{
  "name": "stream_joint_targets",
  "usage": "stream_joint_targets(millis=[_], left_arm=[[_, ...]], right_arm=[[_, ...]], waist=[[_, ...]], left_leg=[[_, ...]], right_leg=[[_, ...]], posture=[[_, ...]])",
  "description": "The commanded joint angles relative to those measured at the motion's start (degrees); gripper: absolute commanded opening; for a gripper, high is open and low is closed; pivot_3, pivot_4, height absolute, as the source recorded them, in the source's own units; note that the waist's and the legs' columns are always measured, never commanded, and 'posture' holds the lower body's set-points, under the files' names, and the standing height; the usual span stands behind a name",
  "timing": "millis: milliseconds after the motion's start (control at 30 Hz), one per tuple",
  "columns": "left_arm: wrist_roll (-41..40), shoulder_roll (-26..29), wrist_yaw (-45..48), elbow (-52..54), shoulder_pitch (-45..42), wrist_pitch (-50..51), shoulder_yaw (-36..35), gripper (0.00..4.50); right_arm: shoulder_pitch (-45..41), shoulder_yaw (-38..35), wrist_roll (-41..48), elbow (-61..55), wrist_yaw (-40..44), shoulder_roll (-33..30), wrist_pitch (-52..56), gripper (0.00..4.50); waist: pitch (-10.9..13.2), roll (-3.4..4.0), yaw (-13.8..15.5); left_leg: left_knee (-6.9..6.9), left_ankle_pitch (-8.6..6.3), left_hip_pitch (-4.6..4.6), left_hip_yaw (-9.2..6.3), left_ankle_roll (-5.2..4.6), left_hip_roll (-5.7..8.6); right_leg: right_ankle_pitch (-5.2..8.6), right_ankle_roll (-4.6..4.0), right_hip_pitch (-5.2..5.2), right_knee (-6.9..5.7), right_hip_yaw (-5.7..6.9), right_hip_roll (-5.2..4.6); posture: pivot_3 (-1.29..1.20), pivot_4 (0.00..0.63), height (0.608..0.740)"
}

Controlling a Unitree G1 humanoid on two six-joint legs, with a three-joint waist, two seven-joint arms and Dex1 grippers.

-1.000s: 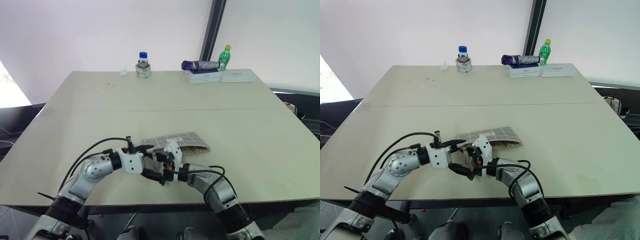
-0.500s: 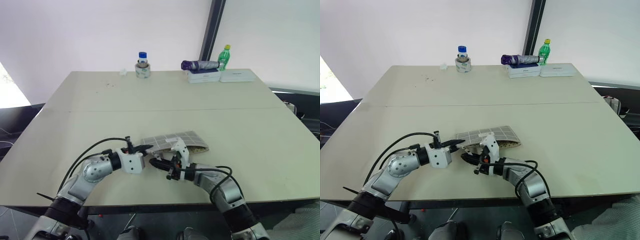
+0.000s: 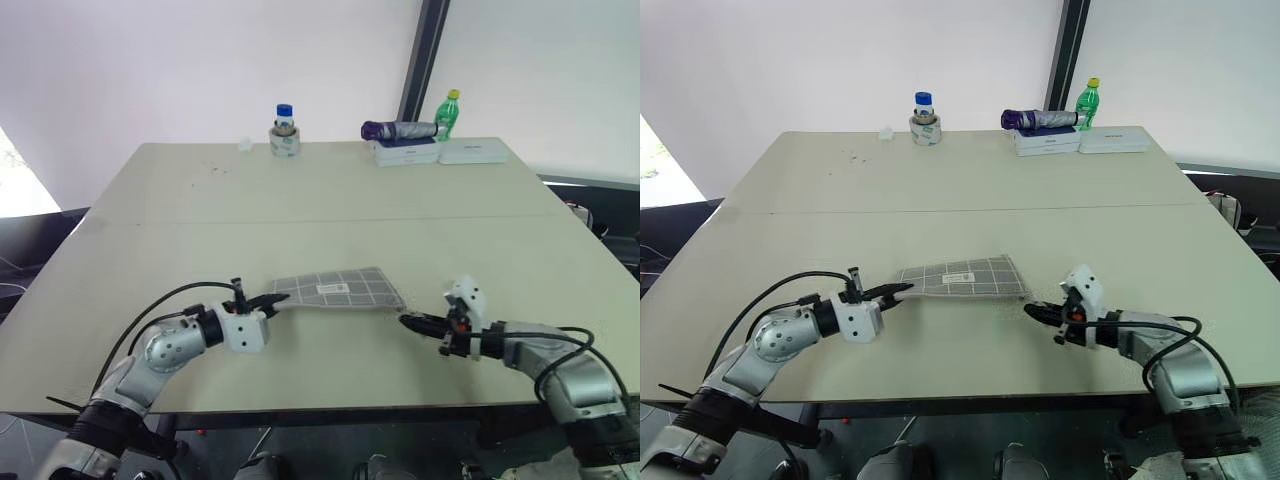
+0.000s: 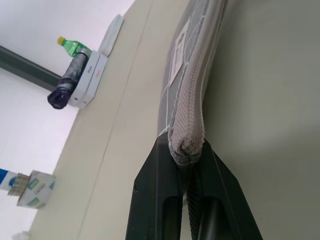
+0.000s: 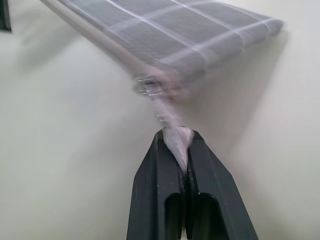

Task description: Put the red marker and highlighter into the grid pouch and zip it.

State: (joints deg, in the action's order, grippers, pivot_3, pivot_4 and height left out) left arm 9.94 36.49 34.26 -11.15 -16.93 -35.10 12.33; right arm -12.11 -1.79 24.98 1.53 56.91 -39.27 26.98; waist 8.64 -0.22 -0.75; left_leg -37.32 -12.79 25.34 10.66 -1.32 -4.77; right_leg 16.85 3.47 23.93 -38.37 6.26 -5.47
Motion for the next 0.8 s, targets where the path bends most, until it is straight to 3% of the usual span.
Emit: stream_joint_targets(millis=[33,133,300,500,800], left_arm=[[-8.09,0.94,5.58,-2.43,0.03,5.16,-2.42,0.0],[-6.96,1.48,5.19,-4.04,-0.12,3.38,-3.14,1.07],[-11.64,2.72,6.37,-3.15,2.7,4.97,-6.75,3.59],[-21.31,6.42,11.21,0.49,12.38,8.86,-14.7,3.59],[-30.64,9.16,12.63,6.72,25.45,16.53,-29.23,3.59]], right_arm=[[-1.7,-2.77,0.82,1.52,0.27,-0.53,-0.34,0.04],[-2.68,-1.93,0.76,1.05,-0.58,0.78,-0.33,0.94],[-1.27,-1.82,1.11,-3.39,1.05,-1.11,0.29,3.48],[-0.83,-4.31,-1.29,-0.78,4.81,-6.22,-5.63,3.48],[0.04,-11.29,-1.78,4.23,6.06,-7.54,-17.49,3.48]], waist=[[0.0,0.0,0.0],[0.0,0.0,0.0],[0.0,0.0,0.03],[0.01,0.0,-0.12],[0.03,0.0,-0.04]], left_leg=[[0.0,0.0,0.0,0.0,0.0,0.0],[-0.01,0.01,-0.01,0.0,0.0,0.0],[-0.01,0.0,0.02,0.01,0.0,0.0],[0.03,-0.01,0.01,0.01,-0.01,-0.01],[0.06,-0.01,0.0,-0.01,0.02,-0.02]], right_leg=[[0.0,0.0,0.0,0.0,0.0,0.0],[0.0,0.0,-0.01,0.0,0.0,0.01],[0.0,0.01,0.01,0.0,0.0,-0.02],[0.0,0.0,0.04,0.02,-0.01,-0.05],[0.01,-0.01,0.02,0.1,0.0,-0.11]], posture=[[0.0,0.15,0.74],[0.0,0.15,0.74],[0.0,0.15,0.74],[0.0,0.15,0.74],[0.0,0.15,0.74]])
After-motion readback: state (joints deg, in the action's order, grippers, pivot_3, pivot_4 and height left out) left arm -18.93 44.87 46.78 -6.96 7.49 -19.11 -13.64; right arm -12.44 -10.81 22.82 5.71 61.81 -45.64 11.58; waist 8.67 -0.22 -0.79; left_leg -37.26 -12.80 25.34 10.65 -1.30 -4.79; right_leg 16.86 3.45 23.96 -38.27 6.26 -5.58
